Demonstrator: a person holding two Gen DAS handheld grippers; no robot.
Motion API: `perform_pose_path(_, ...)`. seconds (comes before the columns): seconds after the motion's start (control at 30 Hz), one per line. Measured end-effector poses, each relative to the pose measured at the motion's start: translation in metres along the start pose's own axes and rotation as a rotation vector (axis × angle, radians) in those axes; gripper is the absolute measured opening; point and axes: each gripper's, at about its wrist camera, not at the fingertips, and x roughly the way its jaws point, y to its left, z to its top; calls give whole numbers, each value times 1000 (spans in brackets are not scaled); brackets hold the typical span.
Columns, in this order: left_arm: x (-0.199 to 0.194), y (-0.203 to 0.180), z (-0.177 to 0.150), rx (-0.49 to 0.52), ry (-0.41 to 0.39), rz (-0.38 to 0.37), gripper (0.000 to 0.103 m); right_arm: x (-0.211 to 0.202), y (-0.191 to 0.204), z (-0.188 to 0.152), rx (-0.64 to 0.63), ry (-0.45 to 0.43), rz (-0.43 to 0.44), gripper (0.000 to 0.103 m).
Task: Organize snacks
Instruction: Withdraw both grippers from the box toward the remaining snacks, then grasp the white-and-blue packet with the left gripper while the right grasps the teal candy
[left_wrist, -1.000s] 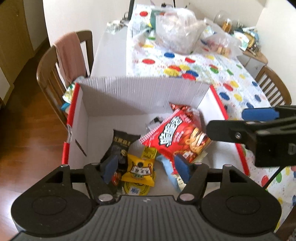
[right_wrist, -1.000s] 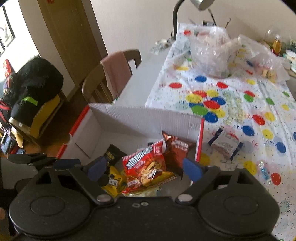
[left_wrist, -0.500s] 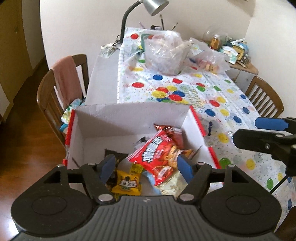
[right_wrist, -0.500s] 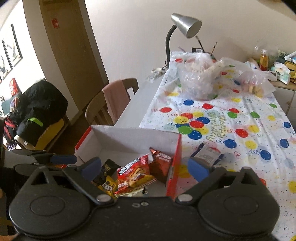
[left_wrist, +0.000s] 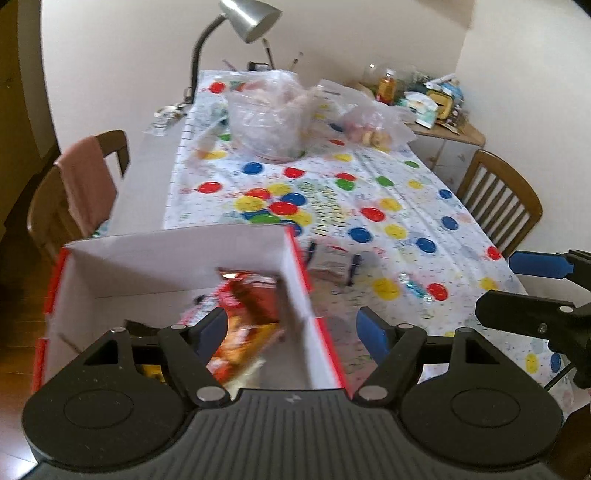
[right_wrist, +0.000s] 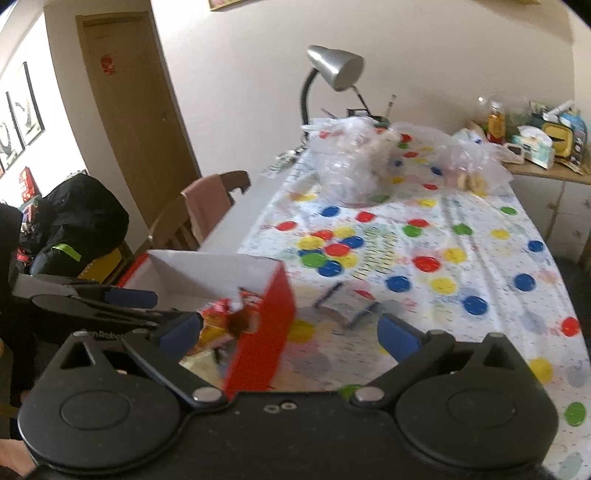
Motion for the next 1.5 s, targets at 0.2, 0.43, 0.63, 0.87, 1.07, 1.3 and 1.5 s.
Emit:
perform_pose_path(0.2, 36, -44, 4, -12, 54, 0, 77, 6, -59, -12, -18, 68, -42, 103)
perform_pose_path(0.43, 80, -83, 14, -38, 98, 49, 77, 29, -112, -18, -89, 153, -15, 103)
perform_pose_path(0.63, 119, -103, 31, -53, 139, 103, 77, 58, -139, -22, -154, 220, 18, 98)
perform_pose_path(0.87, 159, -109, 57, -187, 208, 141, 77, 92, -156, -21, -179, 285, 63, 90)
perform_pose_path(1.07, 213, -84, 73, -381, 339, 163, 77, 120, -155, -20, -270, 347, 90, 82)
perform_pose_path(1.3, 245, -62, 82, -547, 340, 211, 77, 144, -154, -21, -342, 397, 113, 71)
perform_pose_path(1.5, 265, -48, 82, -658, 356, 260, 77, 162, -151, -21, -383, 429, 100, 56)
